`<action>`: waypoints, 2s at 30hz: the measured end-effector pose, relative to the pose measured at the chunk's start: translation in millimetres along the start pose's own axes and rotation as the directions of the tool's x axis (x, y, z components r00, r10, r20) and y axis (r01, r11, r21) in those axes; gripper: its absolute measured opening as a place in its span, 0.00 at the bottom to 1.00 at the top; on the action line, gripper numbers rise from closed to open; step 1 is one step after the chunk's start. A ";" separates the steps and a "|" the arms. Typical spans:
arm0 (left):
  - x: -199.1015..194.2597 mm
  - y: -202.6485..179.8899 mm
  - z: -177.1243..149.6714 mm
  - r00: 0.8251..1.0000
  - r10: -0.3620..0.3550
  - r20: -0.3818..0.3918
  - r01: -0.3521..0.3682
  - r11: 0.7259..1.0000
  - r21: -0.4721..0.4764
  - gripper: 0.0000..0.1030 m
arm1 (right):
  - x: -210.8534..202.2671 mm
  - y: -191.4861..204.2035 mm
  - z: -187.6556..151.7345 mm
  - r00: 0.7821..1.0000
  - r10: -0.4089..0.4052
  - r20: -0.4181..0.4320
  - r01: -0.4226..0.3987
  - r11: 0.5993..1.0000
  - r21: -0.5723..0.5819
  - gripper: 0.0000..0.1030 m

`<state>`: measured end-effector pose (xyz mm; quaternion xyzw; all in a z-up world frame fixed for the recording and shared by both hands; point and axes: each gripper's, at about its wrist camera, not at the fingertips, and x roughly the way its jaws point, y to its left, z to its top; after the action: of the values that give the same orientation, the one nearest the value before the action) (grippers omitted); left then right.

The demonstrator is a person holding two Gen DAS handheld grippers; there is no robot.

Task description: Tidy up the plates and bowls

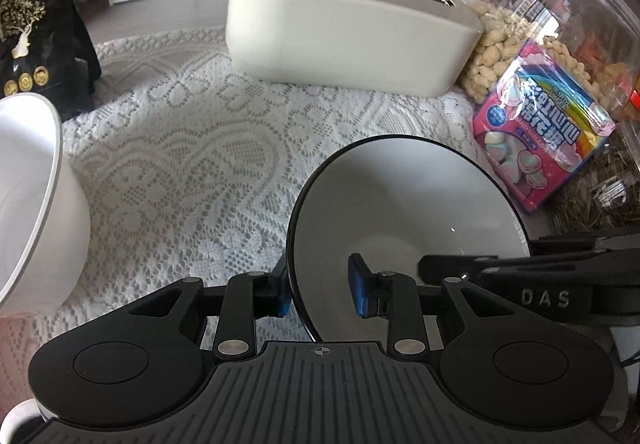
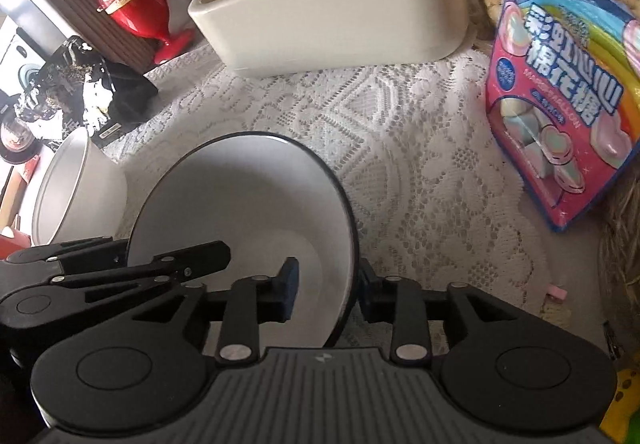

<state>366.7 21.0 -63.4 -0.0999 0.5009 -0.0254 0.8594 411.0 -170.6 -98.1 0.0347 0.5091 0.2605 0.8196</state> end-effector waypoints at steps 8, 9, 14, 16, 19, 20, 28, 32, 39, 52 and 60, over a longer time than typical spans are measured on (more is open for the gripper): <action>12.6 2.8 -1.5 0.999 -0.013 -0.038 0.013 1.000 -0.002 0.29 | 12.1 4.9 -2.3 1.000 0.004 -0.029 -0.005 1.000 -0.009 0.41; 12.1 3.5 -1.5 0.999 -0.016 -0.038 0.015 1.000 -0.006 0.29 | 12.0 4.5 -2.2 1.000 0.005 -0.027 -0.005 1.000 -0.008 0.41; 12.1 5.2 -2.3 0.999 -0.025 -0.030 0.025 1.000 -0.012 0.29 | 12.0 4.9 -1.8 1.000 0.003 -0.022 -0.003 1.000 -0.013 0.41; 12.8 6.8 -2.4 0.999 -0.035 -0.028 0.035 0.999 -0.023 0.29 | 12.1 4.7 -1.4 1.000 0.002 -0.021 -0.002 1.000 -0.014 0.41; 13.8 9.8 -2.1 0.998 -0.051 -0.027 0.050 0.998 -0.049 0.28 | 12.5 6.2 -1.8 1.000 -0.006 -0.014 0.005 1.000 -0.023 0.41; 13.6 10.2 -2.0 0.998 -0.052 -0.027 0.050 0.997 -0.055 0.28 | 12.4 7.0 -2.5 1.000 -0.011 -0.009 0.011 1.000 -0.029 0.41; 2.5 2.8 -2.5 1.000 -0.018 -0.021 0.017 0.999 -0.051 0.28 | 6.8 10.0 -6.3 1.000 -0.019 0.007 0.019 0.999 -0.030 0.40; -16.3 -1.9 -2.5 1.000 -0.019 0.005 0.019 0.998 -0.055 0.29 | -8.9 14.1 -8.7 0.999 -0.012 0.046 0.014 0.999 -0.047 0.40; -72.6 -29.2 -14.2 0.997 0.002 0.076 0.001 0.999 -0.035 0.30 | -64.1 20.8 -20.7 0.993 0.025 0.117 -0.017 0.998 -0.066 0.40; -107.6 -69.2 -105.7 0.996 -0.075 0.038 0.076 0.996 -0.035 0.31 | -132.4 12.0 -105.5 0.982 0.016 0.186 0.005 0.993 -0.114 0.40; -92.4 -68.4 -132.6 0.998 -0.060 0.009 0.060 0.995 -0.076 0.30 | -113.0 4.6 -129.9 0.993 -0.005 0.120 0.021 0.992 -0.126 0.40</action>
<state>209.9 -52.0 -34.3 -0.1477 0.4954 -0.0319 0.8554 259.3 -245.9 -66.7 -0.0052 0.4416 0.2844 0.8509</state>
